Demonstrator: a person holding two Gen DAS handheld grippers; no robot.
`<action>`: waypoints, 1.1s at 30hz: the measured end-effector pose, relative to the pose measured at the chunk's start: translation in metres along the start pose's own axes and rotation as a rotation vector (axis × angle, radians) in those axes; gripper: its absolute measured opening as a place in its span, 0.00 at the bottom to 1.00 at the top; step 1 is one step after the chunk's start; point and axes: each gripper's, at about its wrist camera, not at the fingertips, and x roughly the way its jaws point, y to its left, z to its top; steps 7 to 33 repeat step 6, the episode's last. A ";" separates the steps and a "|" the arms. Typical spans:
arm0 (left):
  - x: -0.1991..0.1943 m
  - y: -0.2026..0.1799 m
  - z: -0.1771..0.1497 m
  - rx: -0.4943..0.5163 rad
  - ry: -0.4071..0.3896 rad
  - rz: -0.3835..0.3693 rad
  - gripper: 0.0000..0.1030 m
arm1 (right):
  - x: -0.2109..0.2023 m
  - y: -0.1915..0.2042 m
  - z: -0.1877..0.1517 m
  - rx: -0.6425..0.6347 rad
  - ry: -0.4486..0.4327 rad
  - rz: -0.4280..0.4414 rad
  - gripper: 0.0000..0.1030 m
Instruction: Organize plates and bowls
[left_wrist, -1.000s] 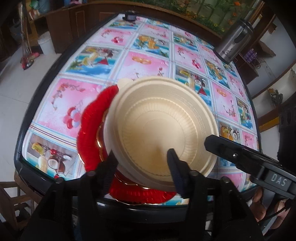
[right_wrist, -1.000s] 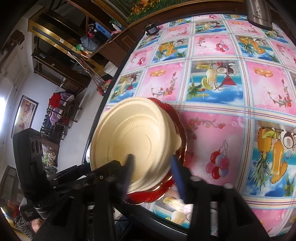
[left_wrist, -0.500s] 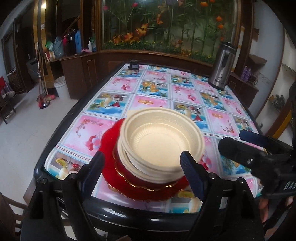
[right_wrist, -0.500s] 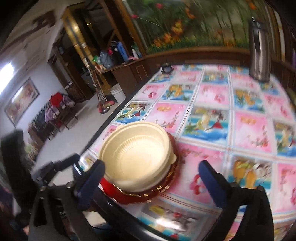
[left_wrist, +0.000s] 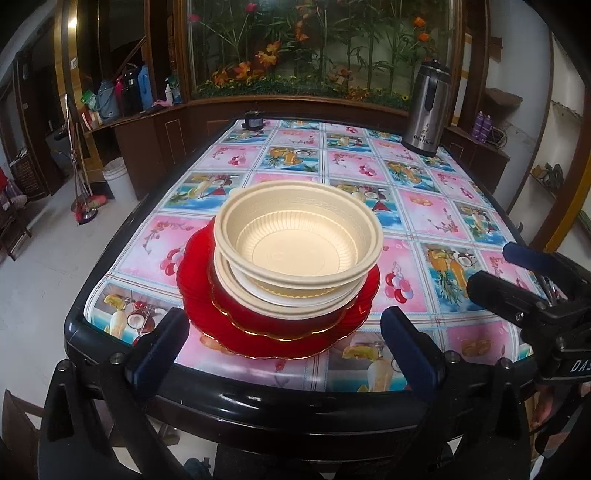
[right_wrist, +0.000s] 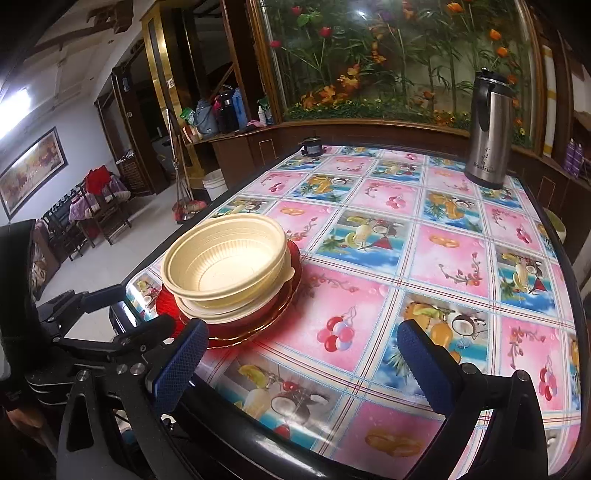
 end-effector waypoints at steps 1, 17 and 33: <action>0.000 0.000 0.000 -0.002 -0.004 0.002 1.00 | 0.000 0.001 0.000 -0.003 0.002 -0.004 1.00; 0.003 0.003 0.001 -0.016 0.007 0.008 1.00 | 0.003 0.008 -0.001 -0.017 0.015 0.013 1.00; 0.003 0.003 0.001 -0.016 0.007 0.008 1.00 | 0.003 0.008 -0.001 -0.017 0.015 0.013 1.00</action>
